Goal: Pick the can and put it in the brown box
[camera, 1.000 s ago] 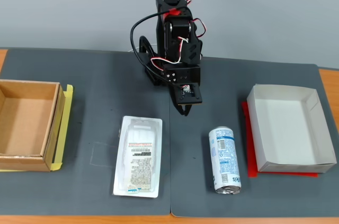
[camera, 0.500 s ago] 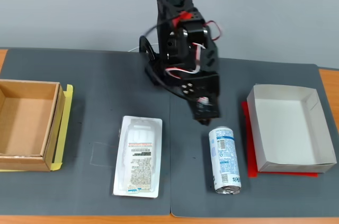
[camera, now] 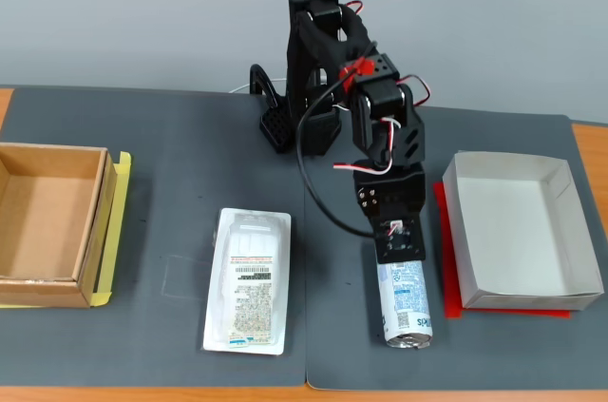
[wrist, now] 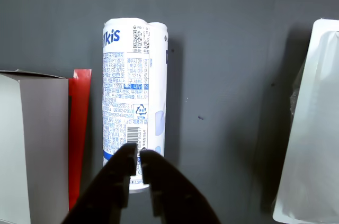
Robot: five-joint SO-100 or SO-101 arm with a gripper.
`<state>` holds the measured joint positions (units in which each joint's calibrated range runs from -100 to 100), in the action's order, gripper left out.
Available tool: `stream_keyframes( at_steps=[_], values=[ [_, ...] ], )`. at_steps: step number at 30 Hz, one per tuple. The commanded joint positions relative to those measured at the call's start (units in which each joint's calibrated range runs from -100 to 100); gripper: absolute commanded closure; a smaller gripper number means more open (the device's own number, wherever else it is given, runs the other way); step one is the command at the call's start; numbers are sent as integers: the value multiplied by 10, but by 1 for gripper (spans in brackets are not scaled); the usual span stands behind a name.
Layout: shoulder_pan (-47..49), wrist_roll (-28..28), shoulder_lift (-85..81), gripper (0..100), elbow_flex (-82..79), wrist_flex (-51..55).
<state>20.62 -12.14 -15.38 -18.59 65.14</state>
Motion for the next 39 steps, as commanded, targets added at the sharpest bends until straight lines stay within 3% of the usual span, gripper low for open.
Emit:
stream_keyframes(
  at_steps=[1,8,23,39],
  values=[
    [3,-3,16,99,35,-2],
    [7,1,57,96,53,-7],
    [68,-3,140,50,112,-9],
    [89,-3,248,49,196,-10]
  ],
)
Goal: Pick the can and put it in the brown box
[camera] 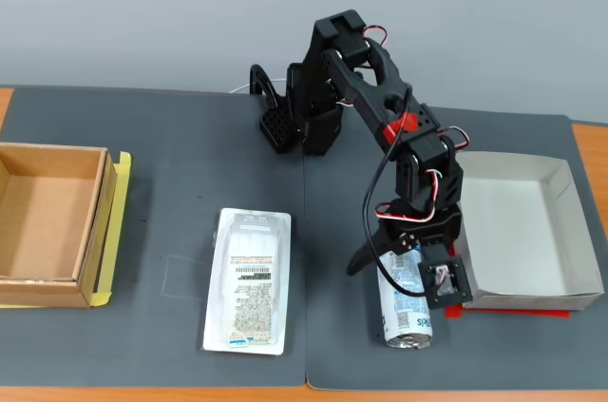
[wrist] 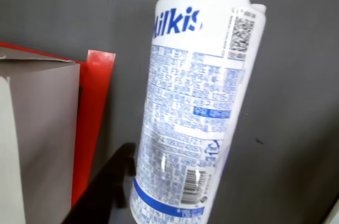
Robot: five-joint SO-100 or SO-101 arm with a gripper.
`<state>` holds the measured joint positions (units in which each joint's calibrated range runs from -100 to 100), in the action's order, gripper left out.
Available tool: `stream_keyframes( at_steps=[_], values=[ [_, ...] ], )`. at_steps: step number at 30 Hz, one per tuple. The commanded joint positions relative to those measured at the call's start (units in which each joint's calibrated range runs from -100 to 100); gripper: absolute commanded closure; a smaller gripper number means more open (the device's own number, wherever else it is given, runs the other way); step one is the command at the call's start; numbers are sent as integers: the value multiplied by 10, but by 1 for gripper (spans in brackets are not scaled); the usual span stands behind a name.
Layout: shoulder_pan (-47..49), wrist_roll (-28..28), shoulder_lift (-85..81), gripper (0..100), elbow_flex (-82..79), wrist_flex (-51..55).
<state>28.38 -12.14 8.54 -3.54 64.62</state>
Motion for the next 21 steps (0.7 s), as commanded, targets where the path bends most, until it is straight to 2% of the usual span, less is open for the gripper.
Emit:
stream_keyframes(
  at_steps=[1,14,21],
  values=[
    [14,-3,17,49,50,-5],
    [18,-3,67,49,64,-5],
    [22,-3,84,49,63,-44]
  ],
)
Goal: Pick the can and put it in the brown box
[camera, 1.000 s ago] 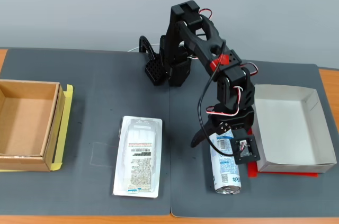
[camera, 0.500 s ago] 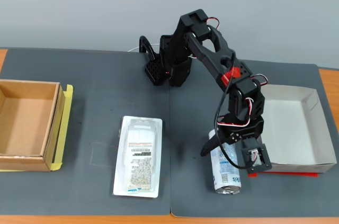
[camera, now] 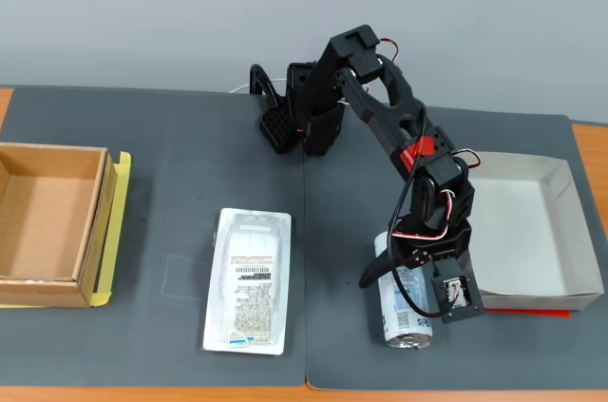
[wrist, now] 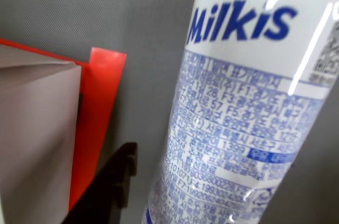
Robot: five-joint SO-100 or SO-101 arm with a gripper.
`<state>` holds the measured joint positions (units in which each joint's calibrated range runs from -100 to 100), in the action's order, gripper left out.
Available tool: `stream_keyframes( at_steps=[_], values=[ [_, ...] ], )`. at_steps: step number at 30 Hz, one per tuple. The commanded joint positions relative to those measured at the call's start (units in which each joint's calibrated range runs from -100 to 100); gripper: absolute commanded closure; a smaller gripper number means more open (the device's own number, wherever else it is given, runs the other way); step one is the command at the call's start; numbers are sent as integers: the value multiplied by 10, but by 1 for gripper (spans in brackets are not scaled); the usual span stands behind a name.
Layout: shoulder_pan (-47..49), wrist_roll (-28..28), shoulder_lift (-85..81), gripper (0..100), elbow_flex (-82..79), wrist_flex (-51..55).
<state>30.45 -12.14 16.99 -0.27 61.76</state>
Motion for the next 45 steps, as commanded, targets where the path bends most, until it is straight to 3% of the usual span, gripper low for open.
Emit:
stream_keyframes(
  at_steps=[1,35,45],
  values=[
    [2,-3,2,49,31,-17],
    [-4,0,85,50,23,-62],
    [-3,2,85,82,22,-57]
  ],
)
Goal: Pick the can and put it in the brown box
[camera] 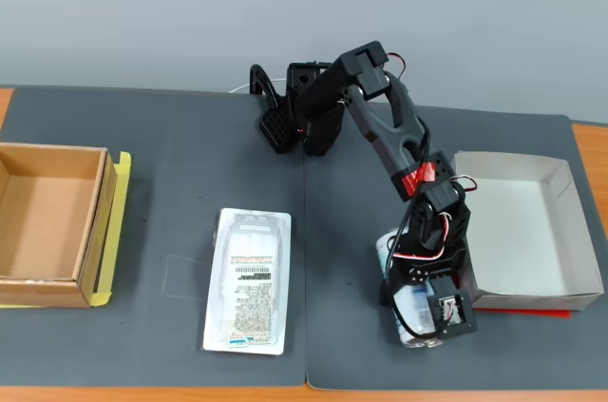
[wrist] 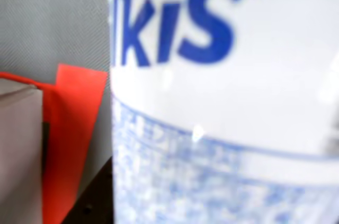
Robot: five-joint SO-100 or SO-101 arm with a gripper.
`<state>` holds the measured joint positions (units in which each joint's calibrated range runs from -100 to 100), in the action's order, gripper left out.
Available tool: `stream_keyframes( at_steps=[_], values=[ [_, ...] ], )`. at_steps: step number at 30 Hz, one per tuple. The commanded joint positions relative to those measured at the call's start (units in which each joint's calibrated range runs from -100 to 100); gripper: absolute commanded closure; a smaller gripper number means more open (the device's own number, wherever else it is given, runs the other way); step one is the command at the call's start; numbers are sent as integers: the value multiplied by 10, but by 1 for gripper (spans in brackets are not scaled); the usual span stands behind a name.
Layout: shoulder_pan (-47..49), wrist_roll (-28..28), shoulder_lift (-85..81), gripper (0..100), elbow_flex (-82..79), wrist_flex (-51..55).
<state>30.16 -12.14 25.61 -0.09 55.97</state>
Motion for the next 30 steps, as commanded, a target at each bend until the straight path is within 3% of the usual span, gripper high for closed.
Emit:
stream_keyframes(
  at_steps=[1,12,30],
  values=[
    [0,2,-2,83,19,2],
    [2,2,-22,84,29,43],
    [-72,11,-257,84,29,141]
  ],
)
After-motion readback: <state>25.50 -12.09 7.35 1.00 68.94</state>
